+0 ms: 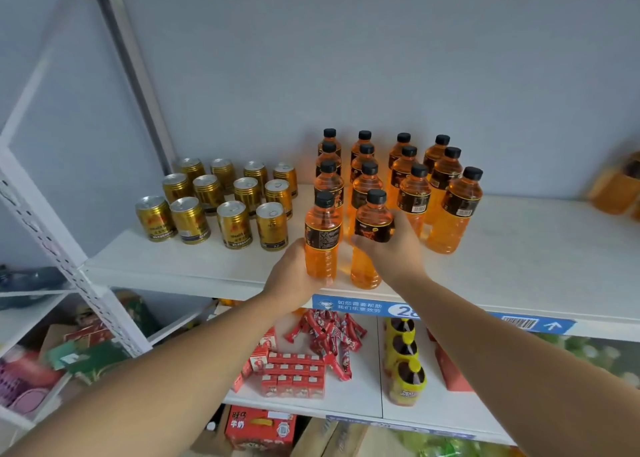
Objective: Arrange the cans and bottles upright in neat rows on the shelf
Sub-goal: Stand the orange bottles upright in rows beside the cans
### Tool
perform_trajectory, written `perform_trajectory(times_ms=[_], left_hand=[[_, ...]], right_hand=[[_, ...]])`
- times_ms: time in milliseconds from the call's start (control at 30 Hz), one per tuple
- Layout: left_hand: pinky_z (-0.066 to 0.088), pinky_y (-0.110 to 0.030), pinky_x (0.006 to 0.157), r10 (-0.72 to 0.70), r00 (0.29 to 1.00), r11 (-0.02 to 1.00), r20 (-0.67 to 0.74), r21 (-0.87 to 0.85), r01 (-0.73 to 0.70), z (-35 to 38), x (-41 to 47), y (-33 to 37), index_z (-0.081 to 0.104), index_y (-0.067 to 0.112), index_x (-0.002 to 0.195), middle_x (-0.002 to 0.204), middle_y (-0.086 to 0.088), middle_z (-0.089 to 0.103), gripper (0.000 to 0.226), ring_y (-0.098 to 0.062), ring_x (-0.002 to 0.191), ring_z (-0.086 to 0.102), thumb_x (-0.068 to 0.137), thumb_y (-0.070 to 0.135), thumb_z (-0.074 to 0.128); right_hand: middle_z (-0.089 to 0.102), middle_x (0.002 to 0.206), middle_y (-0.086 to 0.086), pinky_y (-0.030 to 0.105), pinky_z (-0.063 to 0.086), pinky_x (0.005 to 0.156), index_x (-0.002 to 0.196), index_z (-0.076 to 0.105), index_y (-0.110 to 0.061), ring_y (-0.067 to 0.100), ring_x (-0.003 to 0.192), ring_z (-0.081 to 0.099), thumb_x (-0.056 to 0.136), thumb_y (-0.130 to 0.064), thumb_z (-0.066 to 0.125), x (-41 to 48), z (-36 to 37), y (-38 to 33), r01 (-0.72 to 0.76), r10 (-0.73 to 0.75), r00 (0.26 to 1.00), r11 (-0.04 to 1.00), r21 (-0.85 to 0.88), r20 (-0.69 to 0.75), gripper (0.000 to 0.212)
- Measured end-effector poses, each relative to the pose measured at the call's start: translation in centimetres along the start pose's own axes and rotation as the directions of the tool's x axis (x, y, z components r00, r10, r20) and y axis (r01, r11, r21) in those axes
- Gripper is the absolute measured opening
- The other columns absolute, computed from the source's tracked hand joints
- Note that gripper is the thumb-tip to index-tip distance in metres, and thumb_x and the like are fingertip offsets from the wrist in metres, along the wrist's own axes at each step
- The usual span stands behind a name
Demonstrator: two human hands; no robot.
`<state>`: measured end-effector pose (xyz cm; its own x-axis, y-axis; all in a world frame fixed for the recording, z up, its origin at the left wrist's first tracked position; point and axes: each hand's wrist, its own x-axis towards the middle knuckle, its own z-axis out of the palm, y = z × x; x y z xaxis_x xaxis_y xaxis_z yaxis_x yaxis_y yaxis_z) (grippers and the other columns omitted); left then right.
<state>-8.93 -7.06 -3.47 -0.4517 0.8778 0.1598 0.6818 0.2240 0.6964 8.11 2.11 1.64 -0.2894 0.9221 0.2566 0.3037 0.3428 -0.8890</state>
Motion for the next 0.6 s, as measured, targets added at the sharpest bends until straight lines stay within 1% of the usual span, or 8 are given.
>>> perform_trajectory(times_ms=[100,200,267,400,533,600], left_hand=[[0.051,-0.034,0.092,-0.017,1.000,1.000,-0.002,0.009,0.018,0.5,0.3,-0.7,0.044,0.029,0.134,0.131,0.003,0.062,0.074,-0.020,0.116,0.062,0.076,0.046,0.086],[0.051,-0.037,0.096,-0.028,1.000,0.999,0.004,0.016,0.028,0.9,0.5,-0.9,0.041,0.030,0.137,0.135,0.003,0.061,0.076,-0.021,0.120,0.061,0.078,0.049,0.084],[0.050,-0.035,0.096,-0.023,1.000,1.000,0.017,0.020,0.022,1.2,0.7,-1.1,0.039,0.031,0.138,0.138,0.004,0.059,0.076,-0.021,0.122,0.061,0.079,0.050,0.083],[0.047,-0.031,0.089,-0.041,0.999,0.999,0.015,0.003,0.041,1.6,0.9,-1.2,0.040,0.035,0.137,0.136,0.006,0.061,0.074,-0.021,0.120,0.062,0.079,0.054,0.081],[0.054,-0.036,0.091,-0.063,0.998,0.998,-0.029,0.000,0.063,2.3,0.7,-1.4,0.043,0.038,0.133,0.131,0.010,0.063,0.068,-0.019,0.114,0.064,0.078,0.061,0.078],[0.055,-0.037,0.090,-0.072,0.996,0.997,-0.043,-0.015,0.071,2.6,0.6,-1.5,0.043,0.040,0.131,0.128,0.011,0.064,0.066,-0.019,0.111,0.065,0.078,0.062,0.078]], right_hand=[[0.054,0.099,-0.027,0.010,0.040,0.062,0.126,0.042,-0.039,-0.010,0.082,0.053,0.077,-0.041,0.084,-0.1,0.0,0.0,-0.004,0.005,1.000,1.000,-0.015,0.009,0.064],[0.059,0.109,-0.018,0.011,0.042,0.062,0.129,0.042,-0.036,0.003,0.093,0.058,0.078,-0.041,0.084,-0.1,-0.1,0.3,-0.022,0.022,0.999,0.999,-0.028,0.029,0.065],[0.060,0.113,-0.015,0.012,0.042,0.061,0.132,0.042,-0.033,0.006,0.096,0.059,0.079,-0.041,0.083,-0.1,-0.1,0.4,-0.027,0.029,0.999,0.998,-0.048,0.039,0.068],[0.058,0.117,-0.016,0.011,0.042,0.063,0.137,0.041,-0.033,0.005,0.097,0.056,0.080,-0.044,0.081,-0.2,-0.1,0.7,-0.011,0.014,0.999,0.997,-0.071,0.042,0.070],[0.060,0.121,-0.014,0.010,0.040,0.063,0.138,0.042,-0.032,0.005,0.099,0.056,0.080,-0.044,0.081,0.0,0.3,1.2,-0.038,0.042,0.998,0.995,-0.089,0.053,0.071],[0.060,0.117,-0.015,0.010,0.038,0.061,0.137,0.044,-0.030,0.006,0.097,0.055,0.079,-0.046,0.081,-0.1,0.7,1.6,-0.057,0.062,0.997,0.993,-0.104,0.048,0.071]])
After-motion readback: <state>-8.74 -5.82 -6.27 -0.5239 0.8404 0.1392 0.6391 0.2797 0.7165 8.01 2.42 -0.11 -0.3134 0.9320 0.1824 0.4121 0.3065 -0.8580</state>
